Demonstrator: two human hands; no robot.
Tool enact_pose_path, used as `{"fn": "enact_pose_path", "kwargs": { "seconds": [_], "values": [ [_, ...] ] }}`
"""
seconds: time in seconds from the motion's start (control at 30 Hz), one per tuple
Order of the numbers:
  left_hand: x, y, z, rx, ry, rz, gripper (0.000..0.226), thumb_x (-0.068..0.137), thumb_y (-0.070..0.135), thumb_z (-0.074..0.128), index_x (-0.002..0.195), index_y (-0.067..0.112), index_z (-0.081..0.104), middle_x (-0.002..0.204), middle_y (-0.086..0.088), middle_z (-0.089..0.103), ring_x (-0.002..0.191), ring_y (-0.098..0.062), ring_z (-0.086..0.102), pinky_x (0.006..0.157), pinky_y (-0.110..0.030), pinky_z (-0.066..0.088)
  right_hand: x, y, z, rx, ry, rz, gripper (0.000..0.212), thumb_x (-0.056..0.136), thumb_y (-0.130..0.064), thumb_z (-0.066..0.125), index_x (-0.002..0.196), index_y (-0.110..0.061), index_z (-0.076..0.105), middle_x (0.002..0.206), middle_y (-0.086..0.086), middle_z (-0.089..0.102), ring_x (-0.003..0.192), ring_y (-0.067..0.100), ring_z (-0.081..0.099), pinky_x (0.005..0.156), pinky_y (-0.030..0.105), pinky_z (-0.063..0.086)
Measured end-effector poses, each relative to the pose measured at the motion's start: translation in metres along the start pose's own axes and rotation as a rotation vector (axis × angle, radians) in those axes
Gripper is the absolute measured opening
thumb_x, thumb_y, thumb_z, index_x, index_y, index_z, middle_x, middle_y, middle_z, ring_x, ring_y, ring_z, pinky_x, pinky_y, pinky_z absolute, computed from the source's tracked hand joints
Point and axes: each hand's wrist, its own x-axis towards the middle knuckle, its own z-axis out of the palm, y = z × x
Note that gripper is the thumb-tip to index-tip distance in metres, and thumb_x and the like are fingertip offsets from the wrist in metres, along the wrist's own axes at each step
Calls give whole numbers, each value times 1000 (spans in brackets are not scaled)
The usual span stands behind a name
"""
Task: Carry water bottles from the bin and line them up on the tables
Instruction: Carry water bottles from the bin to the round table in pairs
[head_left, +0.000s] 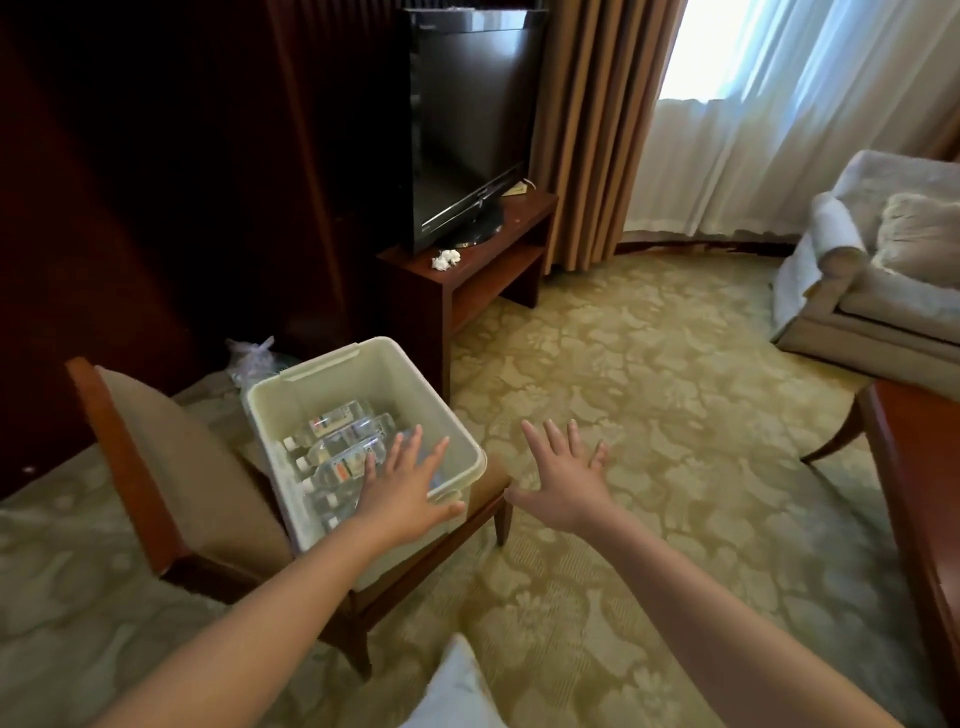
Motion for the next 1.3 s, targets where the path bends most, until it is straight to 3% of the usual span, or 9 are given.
{"fn": "enact_pose_path", "kwargs": {
  "seconds": [0.3,0.6,1.0,1.3],
  "values": [
    [149,4,-3,-108,7,-179,94,85,71,49,154,40,-7,162,-1,-23,150,-25,-17,119,-55,-7,173,36,-27,-71,-73,-159,92,89,-56,54,158,-34,-4,167,5,-8,150,32,-23,114,65,-18],
    [227,-19,-26,-153,46,-373,94,85,73,48,154,41,-6,162,0,-23,150,-25,-18,120,-56,-6,305,20,-43,-133,-154,-368,90,90,-55,54,158,-35,-2,167,3,-5,151,31,-19,114,64,-17],
    [266,-6,-9,-348,90,-1000,93,85,74,46,155,40,-5,163,-2,-18,151,-27,-15,120,-55,-1,446,-27,-53,-230,-418,-913,91,89,-48,57,159,-31,1,167,3,-4,152,29,-18,117,62,-16],
    [260,60,15,-515,190,-1365,96,83,77,43,155,37,-6,163,-1,-21,151,-26,-15,119,-57,-2,465,-49,-35,-298,-610,-1269,90,89,-52,56,158,-35,1,167,2,-4,152,29,-16,116,59,-17]
  ]
}}
